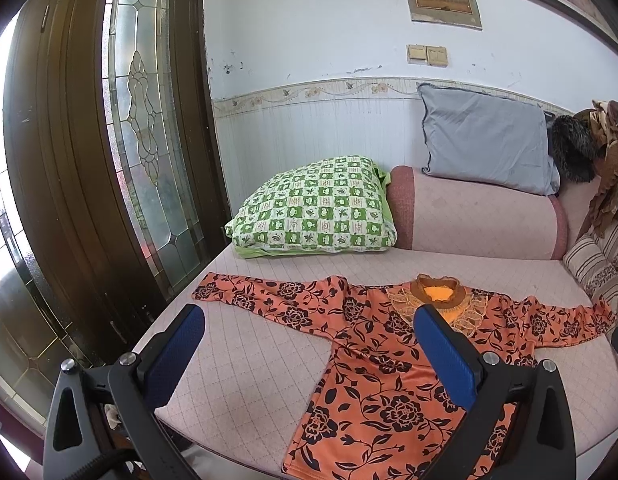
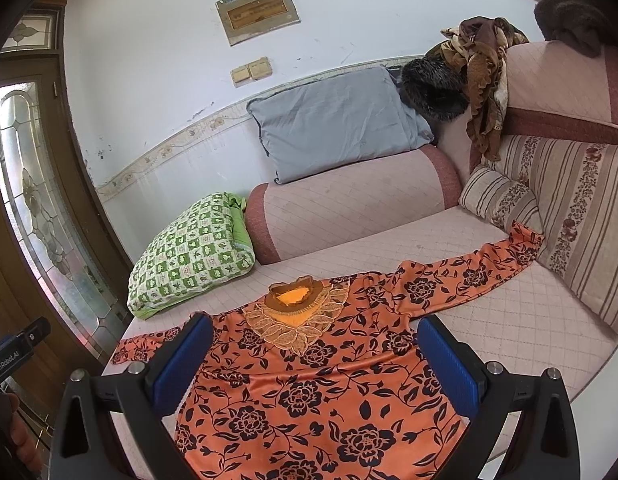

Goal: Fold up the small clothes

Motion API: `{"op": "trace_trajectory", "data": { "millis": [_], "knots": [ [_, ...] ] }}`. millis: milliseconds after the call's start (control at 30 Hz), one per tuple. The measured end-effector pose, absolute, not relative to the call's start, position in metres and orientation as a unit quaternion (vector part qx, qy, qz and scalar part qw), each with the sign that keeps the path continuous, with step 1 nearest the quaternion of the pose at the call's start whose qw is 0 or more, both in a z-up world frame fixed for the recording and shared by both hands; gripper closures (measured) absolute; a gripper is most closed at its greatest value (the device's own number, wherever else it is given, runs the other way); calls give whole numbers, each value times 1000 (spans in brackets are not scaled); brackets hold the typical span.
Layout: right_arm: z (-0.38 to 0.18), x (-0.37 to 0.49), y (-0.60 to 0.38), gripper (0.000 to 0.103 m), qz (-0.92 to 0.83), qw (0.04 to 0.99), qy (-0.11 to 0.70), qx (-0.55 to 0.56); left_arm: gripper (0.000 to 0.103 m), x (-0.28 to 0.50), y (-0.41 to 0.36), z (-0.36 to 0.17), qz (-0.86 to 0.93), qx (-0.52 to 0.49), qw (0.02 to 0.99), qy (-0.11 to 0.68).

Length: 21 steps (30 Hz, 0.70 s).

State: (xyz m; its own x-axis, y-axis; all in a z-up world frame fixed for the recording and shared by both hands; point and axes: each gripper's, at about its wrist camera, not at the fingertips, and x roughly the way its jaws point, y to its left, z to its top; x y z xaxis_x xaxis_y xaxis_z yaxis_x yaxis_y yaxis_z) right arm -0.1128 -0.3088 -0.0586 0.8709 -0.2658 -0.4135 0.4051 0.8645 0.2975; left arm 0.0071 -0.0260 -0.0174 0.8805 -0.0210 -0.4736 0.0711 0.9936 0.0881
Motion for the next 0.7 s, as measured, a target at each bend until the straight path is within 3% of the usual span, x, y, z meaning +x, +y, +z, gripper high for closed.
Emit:
{"op": "trace_trajectory", "data": {
  "millis": [700],
  "knots": [
    [-67,-109,-324,0,-185,940,191,213,0,15,-42,-26,-28,63,965,253]
  ]
}}
